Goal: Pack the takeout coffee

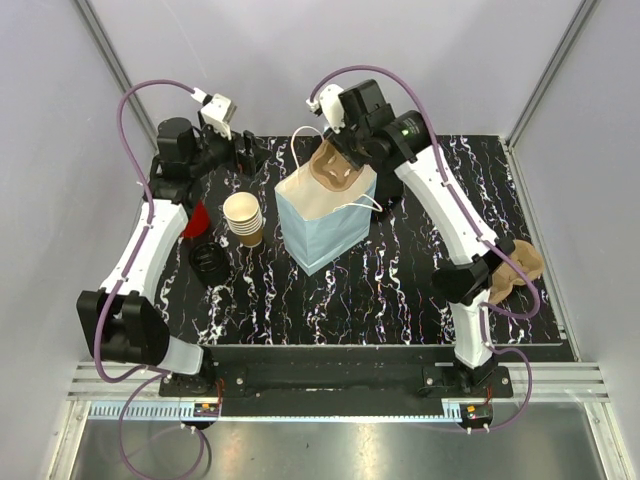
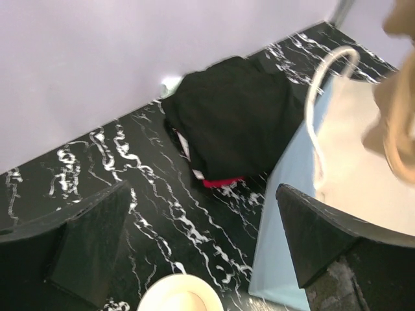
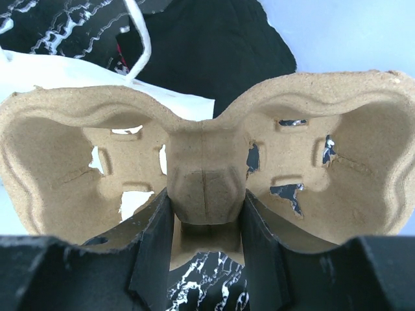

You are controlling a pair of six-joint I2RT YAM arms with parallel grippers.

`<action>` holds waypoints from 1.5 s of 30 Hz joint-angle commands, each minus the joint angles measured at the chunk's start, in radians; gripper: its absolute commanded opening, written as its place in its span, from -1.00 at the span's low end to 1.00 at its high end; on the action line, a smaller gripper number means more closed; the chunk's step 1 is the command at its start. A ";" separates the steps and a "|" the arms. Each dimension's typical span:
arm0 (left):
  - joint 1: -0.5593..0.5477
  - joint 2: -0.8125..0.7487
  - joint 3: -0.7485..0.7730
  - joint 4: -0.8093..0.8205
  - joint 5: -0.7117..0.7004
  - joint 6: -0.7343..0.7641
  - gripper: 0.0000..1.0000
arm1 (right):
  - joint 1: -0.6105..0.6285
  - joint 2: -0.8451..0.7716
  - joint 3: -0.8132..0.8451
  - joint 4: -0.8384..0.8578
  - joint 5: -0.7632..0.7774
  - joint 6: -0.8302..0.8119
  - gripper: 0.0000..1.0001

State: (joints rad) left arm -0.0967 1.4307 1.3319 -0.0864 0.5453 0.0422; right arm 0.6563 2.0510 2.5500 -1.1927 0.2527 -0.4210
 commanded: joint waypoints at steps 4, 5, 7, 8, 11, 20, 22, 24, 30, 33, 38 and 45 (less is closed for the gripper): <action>-0.008 -0.016 0.024 0.080 -0.111 -0.067 0.98 | 0.121 -0.025 -0.063 0.077 0.192 0.013 -0.10; -0.009 -0.024 0.013 0.083 -0.123 -0.067 0.98 | 0.132 -0.029 -0.083 0.087 0.210 0.017 -0.09; -0.008 -0.047 -0.017 0.082 -0.131 -0.065 0.98 | 0.146 -0.029 -0.102 0.096 0.229 0.022 -0.10; -0.009 -0.052 -0.025 0.083 -0.133 -0.067 0.98 | 0.152 -0.028 -0.114 0.103 0.246 0.022 -0.10; -0.009 -0.075 -0.049 0.082 -0.145 -0.070 0.98 | 0.155 -0.019 -0.114 0.111 0.252 0.034 -0.09; -0.031 -0.162 -0.161 0.082 -0.237 -0.091 0.98 | 0.236 -0.038 -0.172 0.113 0.238 0.085 -0.10; -0.032 -0.176 -0.174 0.083 -0.243 -0.088 0.98 | 0.244 -0.041 -0.189 0.111 0.237 0.099 -0.10; -0.034 -0.187 -0.189 0.082 -0.243 -0.088 0.98 | 0.246 -0.043 -0.201 0.110 0.241 0.113 -0.10; -0.040 -0.196 -0.209 0.083 -0.245 -0.103 0.98 | 0.244 -0.064 -0.267 0.113 0.224 0.146 -0.10; -0.046 -0.196 -0.206 0.083 -0.243 -0.110 0.98 | 0.244 -0.074 -0.303 0.111 0.215 0.156 -0.11; -0.051 -0.185 -0.197 0.082 -0.243 -0.116 0.98 | 0.243 -0.086 -0.332 0.114 0.198 0.174 -0.11; -0.058 -0.187 -0.197 0.083 -0.239 -0.119 0.98 | 0.214 -0.080 -0.333 0.107 0.152 0.197 -0.13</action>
State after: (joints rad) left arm -0.1474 1.2663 1.1210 -0.0574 0.3202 -0.0658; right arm 0.8967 2.0335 2.2108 -1.1107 0.4416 -0.2592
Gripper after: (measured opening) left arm 0.987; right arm 0.472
